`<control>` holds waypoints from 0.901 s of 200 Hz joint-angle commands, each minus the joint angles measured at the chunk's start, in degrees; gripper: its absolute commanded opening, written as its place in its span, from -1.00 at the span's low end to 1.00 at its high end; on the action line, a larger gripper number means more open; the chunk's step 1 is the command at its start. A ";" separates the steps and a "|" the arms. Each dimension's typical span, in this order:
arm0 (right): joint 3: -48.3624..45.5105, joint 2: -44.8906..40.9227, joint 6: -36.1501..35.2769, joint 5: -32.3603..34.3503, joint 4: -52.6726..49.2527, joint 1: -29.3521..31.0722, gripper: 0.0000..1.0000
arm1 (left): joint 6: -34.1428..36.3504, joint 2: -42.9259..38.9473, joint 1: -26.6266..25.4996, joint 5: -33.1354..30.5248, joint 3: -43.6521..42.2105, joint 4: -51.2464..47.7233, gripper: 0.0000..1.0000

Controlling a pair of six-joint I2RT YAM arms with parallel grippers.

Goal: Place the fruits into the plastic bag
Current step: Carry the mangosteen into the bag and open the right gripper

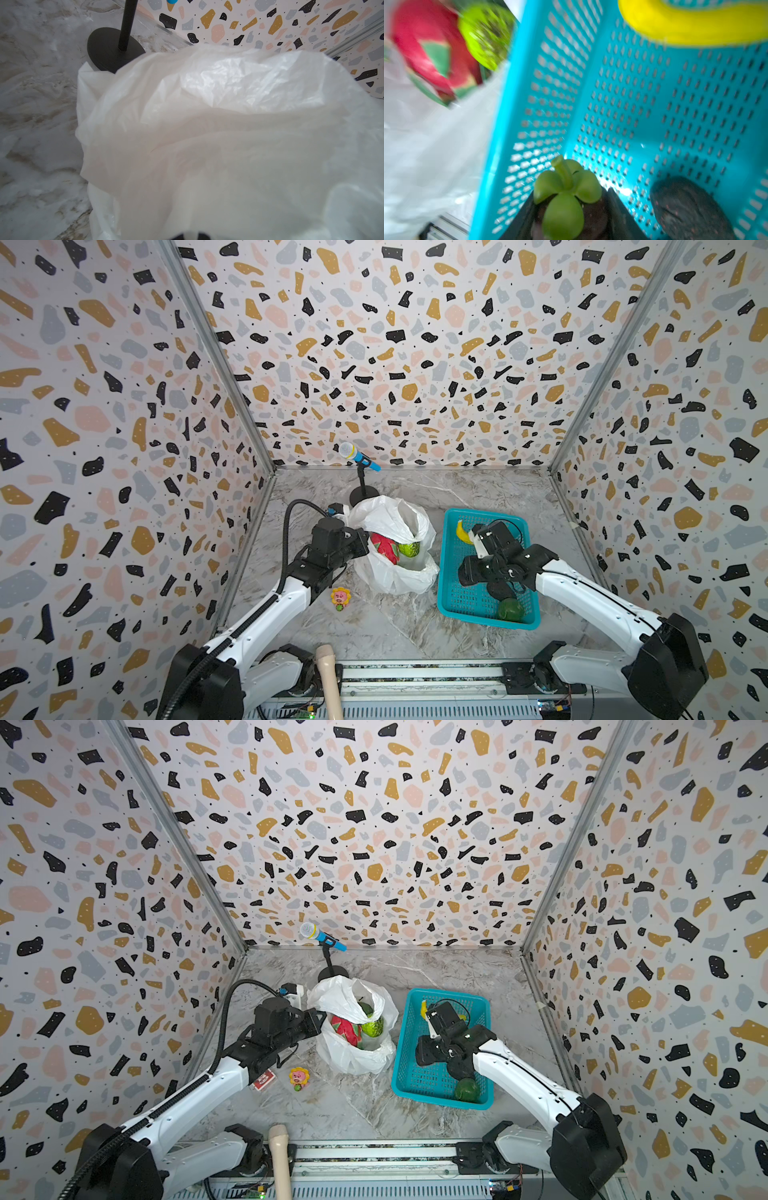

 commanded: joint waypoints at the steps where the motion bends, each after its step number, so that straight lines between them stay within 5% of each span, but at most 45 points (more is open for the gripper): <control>1: 5.33 0.48 -1.21 2.32 4.93 2.56 -0.23 | 0.21 0.28 -0.22 0.54 0.50 2.27 -1.00; 149: 40.37 42.14 -2.14 -14.22 17.33 10.27 -0.12 | 0.38 -0.60 -0.26 -0.20 0.30 2.12 -1.00; 165: 44.83 45.57 -2.33 -14.10 16.28 10.82 0.01 | 0.38 -0.45 -0.22 -0.19 0.39 2.10 -1.00; 180: 47.57 47.39 -2.19 -13.89 15.48 11.01 0.44 | 0.49 -0.43 -0.29 -0.49 0.75 1.71 -1.00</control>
